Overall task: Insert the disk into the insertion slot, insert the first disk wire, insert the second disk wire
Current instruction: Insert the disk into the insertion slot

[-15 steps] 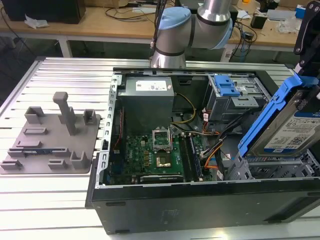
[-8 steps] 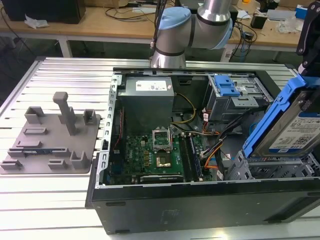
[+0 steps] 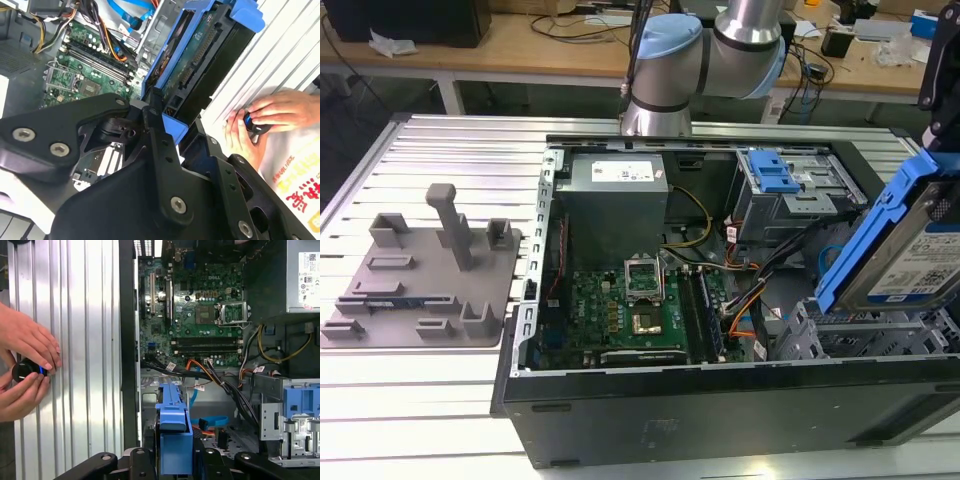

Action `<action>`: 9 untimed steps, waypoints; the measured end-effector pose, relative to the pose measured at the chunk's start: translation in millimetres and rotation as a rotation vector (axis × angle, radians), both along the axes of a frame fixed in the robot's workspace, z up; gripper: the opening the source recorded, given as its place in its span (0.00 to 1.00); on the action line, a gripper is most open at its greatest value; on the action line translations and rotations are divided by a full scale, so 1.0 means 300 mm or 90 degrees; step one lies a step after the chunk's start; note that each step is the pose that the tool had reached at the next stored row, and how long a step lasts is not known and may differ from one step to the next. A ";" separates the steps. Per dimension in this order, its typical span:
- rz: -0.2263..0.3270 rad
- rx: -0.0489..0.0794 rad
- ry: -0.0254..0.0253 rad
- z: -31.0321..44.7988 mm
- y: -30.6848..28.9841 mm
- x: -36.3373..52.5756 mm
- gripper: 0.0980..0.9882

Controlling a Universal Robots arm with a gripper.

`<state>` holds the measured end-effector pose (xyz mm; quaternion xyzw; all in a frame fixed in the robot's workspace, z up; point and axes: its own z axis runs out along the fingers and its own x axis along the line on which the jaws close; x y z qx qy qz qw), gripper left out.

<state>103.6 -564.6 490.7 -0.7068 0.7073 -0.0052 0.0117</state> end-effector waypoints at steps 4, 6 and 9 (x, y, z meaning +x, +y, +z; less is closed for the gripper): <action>0.000 0.008 0.0004 -0.002 -0.008 0.007 0.30; 0.000 0.012 0.0036 -0.004 -0.015 0.013 0.30; 0.000 0.018 0.0083 -0.006 -0.021 0.018 0.30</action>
